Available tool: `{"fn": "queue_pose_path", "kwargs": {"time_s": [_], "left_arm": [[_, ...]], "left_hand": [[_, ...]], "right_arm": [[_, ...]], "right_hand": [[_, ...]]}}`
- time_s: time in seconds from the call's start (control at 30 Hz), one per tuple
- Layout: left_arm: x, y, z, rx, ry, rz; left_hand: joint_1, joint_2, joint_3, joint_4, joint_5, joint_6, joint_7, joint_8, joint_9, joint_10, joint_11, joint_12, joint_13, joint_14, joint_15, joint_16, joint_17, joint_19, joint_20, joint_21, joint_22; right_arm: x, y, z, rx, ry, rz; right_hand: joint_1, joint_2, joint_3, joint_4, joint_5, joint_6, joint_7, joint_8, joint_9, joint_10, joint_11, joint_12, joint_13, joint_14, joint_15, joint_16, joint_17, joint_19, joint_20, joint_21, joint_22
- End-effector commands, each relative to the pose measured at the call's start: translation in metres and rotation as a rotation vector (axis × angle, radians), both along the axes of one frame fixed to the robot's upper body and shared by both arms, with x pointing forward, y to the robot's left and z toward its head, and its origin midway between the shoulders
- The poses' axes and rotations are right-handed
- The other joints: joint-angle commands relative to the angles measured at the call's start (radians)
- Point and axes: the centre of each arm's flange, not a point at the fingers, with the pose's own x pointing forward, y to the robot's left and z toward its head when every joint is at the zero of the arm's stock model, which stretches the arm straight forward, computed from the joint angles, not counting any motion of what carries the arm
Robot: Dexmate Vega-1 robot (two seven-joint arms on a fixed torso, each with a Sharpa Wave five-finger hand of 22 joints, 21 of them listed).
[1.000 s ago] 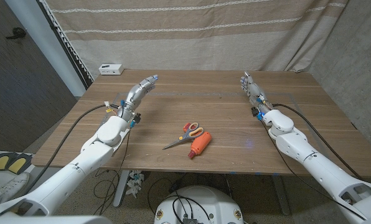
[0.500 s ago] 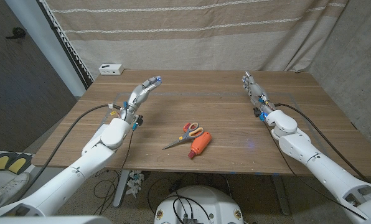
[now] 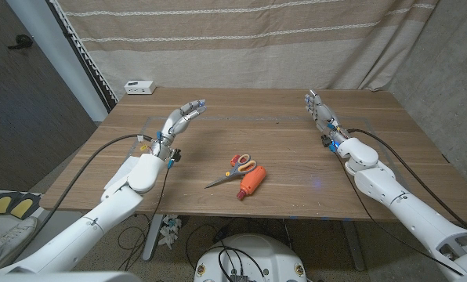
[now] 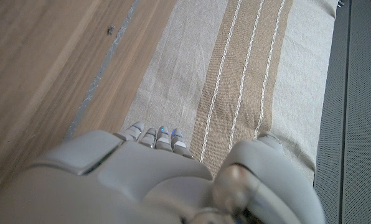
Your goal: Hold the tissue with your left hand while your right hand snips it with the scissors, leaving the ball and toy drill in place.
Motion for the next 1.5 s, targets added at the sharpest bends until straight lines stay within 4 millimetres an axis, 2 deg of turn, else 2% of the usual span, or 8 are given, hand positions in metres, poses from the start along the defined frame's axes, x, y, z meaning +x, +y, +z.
{"fn": "queue_pose_path", "kwargs": {"time_s": [0.03,0.3,0.37,0.47,0.9,1.0,1.3,1.5], "left_arm": [[-0.013,-0.004,-0.005,0.037,-0.017,0.021],[-0.014,-0.004,-0.009,0.056,-0.024,0.047],[-0.015,-0.005,-0.009,0.058,-0.03,0.053],[-0.019,-0.006,-0.011,0.072,-0.04,0.068],[-0.03,-0.009,-0.022,0.101,-0.064,0.122],[-0.032,-0.01,-0.023,0.114,-0.067,0.134],[-0.039,-0.013,-0.025,0.155,-0.08,0.163],[-0.041,-0.016,-0.027,0.159,-0.084,0.186]], "left_hand": [[0.011,-0.002,-0.007,0.001,0.01,0.005,-0.01,0.006,0.003,0.022,-0.014,0.002,0.002,0.006,-0.157,0.003,0.002,-0.001,-0.002,0.002,0.0],[0.016,-0.003,-0.008,0.0,0.013,0.002,-0.009,0.003,0.003,0.031,-0.015,0.003,0.003,0.008,-0.159,0.004,0.002,-0.002,-0.001,0.001,0.0],[0.028,0.0,-0.007,-0.003,0.018,0.015,0.03,0.005,0.003,0.037,-0.013,0.002,0.004,0.008,-0.16,0.003,0.002,-0.002,-0.001,0.002,0.0],[0.037,0.003,-0.005,-0.003,0.021,0.035,0.041,0.01,0.003,0.057,-0.01,0.007,0.004,0.009,-0.161,0.003,0.002,-0.003,-0.001,0.001,0.0],[0.058,0.001,-0.004,-0.005,0.027,0.056,0.018,0.011,0.002,0.046,-0.011,-0.004,0.005,0.027,-0.164,0.007,0.002,-0.005,-0.006,0.001,0.0],[0.065,-0.001,-0.005,-0.006,0.029,0.077,0.026,0.017,0.002,0.052,-0.013,-0.004,0.005,0.03,-0.163,0.007,0.003,-0.006,-0.006,0.001,0.0],[0.078,-0.004,-0.011,-0.002,0.033,0.146,0.034,0.032,0.001,0.114,-0.02,0.012,0.006,0.045,-0.166,0.008,0.003,-0.005,0.002,0.003,0.0],[0.083,-0.004,-0.012,-0.002,0.034,0.144,0.037,0.027,0.001,0.126,-0.02,0.013,0.005,0.053,-0.167,0.009,0.002,-0.003,0.003,0.003,0.0]], "right_arm": [[-0.002,-0.002,0.001,-0.024,0.002,-0.004],[0.0,-0.005,0.002,-0.017,0.001,0.001],[0.0,-0.006,0.002,-0.012,0.004,0.002],[0.0,-0.007,0.002,-0.016,0.001,-0.002],[-0.004,-0.009,0.004,-0.027,-0.001,-0.003],[-0.004,-0.008,0.005,-0.051,0.002,-0.009],[-0.003,-0.008,0.004,-0.048,0.004,-0.008],[-0.004,-0.011,0.003,-0.052,0.004,-0.011]], "right_hand": [[-0.018,0.003,-0.005,0.014,-0.003,-0.014,0.004,-0.002,0.004,-0.018,0.001,0.0,0.003,-0.044,0.002,-0.001,0.004,-0.032,-0.002,-0.014,0.004],[-0.024,0.002,-0.007,0.017,-0.005,-0.025,0.004,-0.004,0.004,-0.029,-0.001,-0.001,0.003,-0.063,-0.001,-0.003,0.004,-0.043,-0.003,-0.016,0.004],[-0.024,0.002,-0.008,0.017,-0.005,-0.027,0.003,-0.005,0.004,-0.03,0.0,-0.001,0.003,-0.064,0.0,-0.003,0.004,-0.044,-0.003,-0.016,0.004],[-0.024,0.002,-0.008,0.017,-0.005,-0.028,0.003,-0.004,0.004,-0.032,-0.001,-0.001,0.003,-0.065,0.0,-0.002,0.004,-0.044,-0.004,-0.016,0.004],[-0.021,0.001,-0.008,0.014,-0.005,-0.031,0.003,-0.003,0.004,-0.033,-0.002,0.001,0.003,-0.067,0.0,0.001,0.003,-0.045,-0.003,-0.015,0.004],[-0.018,0.0,-0.007,0.012,-0.005,-0.034,0.014,-0.001,0.004,-0.032,0.017,0.004,0.003,-0.068,0.012,0.003,0.003,-0.047,-0.003,-0.015,0.004],[-0.017,0.0,-0.007,0.011,-0.005,-0.037,0.016,-0.001,0.004,-0.035,0.016,0.004,0.002,-0.071,0.012,0.003,0.003,-0.048,-0.003,-0.015,0.004],[-0.016,0.0,-0.007,0.011,-0.006,-0.039,0.017,0.0,0.004,-0.037,0.017,0.004,0.002,-0.073,0.012,0.004,0.003,-0.049,-0.003,-0.014,0.004]]}}
